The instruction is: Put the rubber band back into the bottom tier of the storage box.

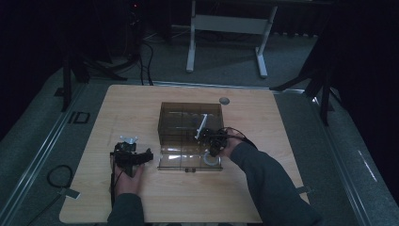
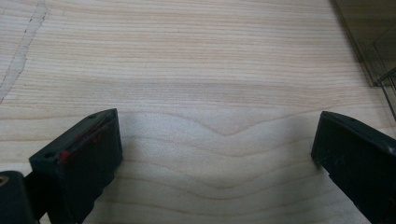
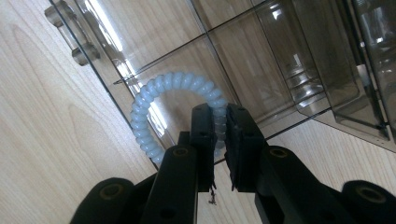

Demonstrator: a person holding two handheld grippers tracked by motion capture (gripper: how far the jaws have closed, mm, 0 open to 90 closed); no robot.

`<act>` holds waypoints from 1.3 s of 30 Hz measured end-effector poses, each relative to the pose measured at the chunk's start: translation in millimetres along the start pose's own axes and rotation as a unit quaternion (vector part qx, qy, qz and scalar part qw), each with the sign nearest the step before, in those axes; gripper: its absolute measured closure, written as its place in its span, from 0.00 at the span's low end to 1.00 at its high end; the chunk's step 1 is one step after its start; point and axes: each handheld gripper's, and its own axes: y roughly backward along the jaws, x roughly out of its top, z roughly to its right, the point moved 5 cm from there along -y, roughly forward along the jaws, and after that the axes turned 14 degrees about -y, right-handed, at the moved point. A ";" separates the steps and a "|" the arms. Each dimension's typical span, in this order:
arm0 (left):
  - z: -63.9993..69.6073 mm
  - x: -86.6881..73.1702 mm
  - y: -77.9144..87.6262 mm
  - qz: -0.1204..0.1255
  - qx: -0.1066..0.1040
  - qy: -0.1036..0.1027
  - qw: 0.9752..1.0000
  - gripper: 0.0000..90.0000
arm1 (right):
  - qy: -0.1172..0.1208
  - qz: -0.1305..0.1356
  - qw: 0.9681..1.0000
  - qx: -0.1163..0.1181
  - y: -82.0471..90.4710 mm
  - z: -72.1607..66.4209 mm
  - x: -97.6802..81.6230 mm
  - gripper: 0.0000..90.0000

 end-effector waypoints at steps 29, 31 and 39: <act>-0.1 -0.2 0.2 -0.001 -0.001 -0.001 1.000 0.02 | -0.001 -0.014 1.000 -0.004 -20.4 0.6 -1.3 0.91; -0.2 -0.2 0.2 -0.001 -0.001 -0.001 1.000 0.02 | -0.001 -0.015 1.000 -0.003 -21.5 0.9 -1.7 0.90; -0.1 -0.1 0.2 -0.002 -0.001 -0.001 1.000 0.02 | 0.000 -0.019 1.000 -0.006 -23.3 2.0 -3.5 0.90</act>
